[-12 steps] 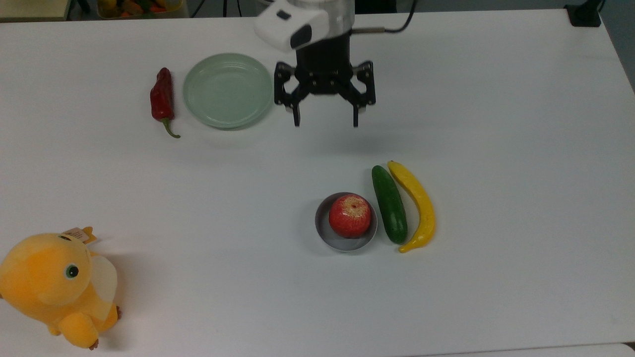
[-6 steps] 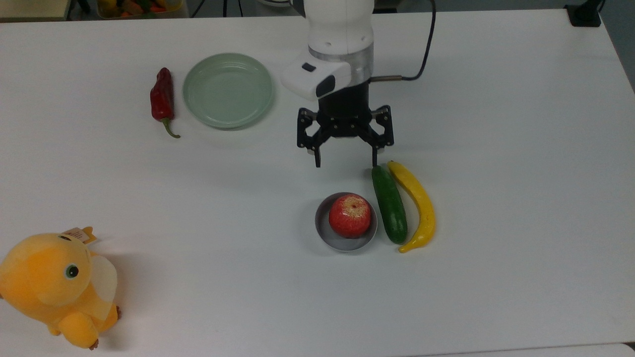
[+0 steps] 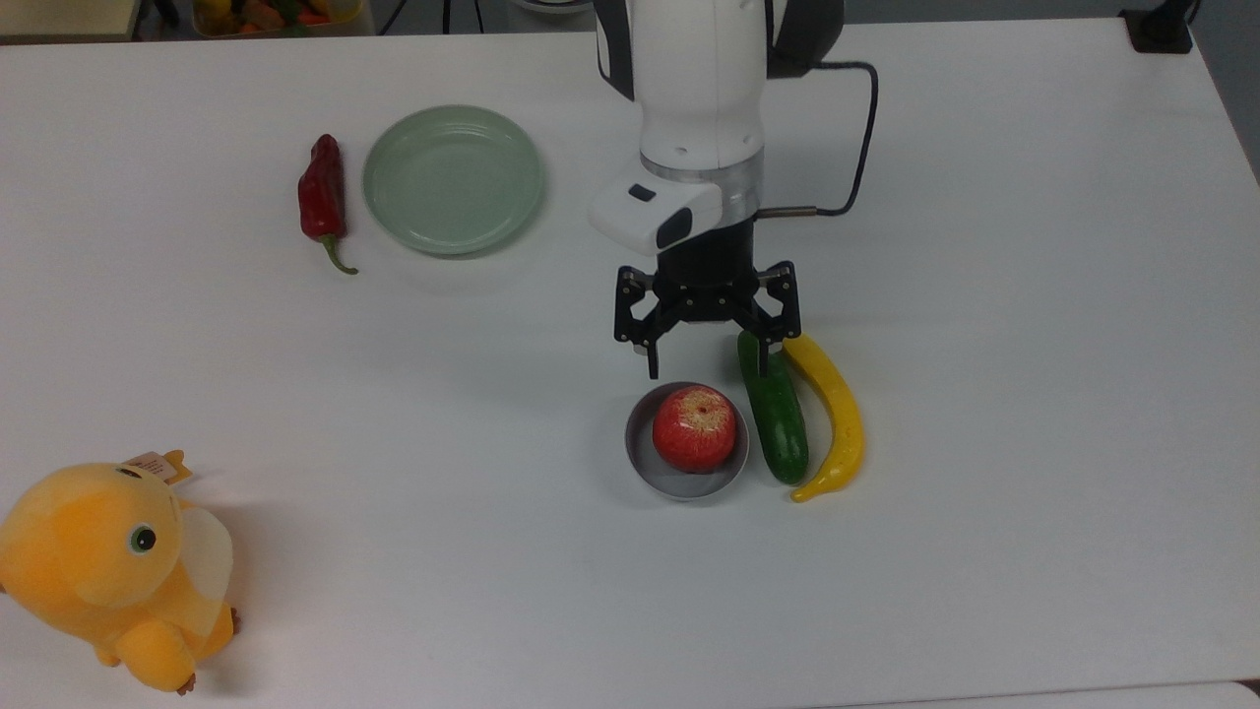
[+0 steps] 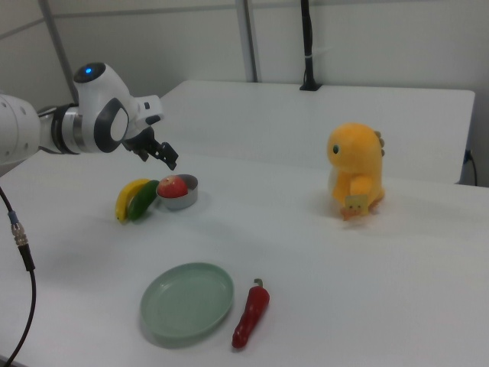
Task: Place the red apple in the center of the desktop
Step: 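Move the open gripper over the red apple in the grey bowl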
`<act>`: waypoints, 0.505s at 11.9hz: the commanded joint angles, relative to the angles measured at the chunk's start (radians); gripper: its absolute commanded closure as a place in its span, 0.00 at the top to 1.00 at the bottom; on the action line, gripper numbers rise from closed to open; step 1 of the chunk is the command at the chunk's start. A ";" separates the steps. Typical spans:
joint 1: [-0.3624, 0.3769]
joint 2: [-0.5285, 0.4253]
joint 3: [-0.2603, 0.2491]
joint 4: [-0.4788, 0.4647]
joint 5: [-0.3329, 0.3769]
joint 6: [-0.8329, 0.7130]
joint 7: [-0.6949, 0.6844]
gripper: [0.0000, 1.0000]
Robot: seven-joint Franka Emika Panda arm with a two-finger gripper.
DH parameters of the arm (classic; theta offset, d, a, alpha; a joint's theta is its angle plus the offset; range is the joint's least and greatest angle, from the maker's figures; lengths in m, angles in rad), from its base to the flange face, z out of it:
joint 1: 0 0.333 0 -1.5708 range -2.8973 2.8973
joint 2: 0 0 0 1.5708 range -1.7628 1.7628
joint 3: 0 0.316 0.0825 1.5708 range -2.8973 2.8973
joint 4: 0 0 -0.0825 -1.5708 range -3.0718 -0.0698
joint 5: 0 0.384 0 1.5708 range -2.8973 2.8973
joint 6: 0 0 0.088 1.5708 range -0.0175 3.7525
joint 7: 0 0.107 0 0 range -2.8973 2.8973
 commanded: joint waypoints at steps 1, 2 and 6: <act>0.016 0.067 -0.005 0.028 -0.086 0.062 0.071 1.00; 0.016 0.087 -0.005 0.028 -0.105 0.081 0.073 1.00; 0.015 0.133 -0.005 0.029 -0.164 0.139 0.085 1.00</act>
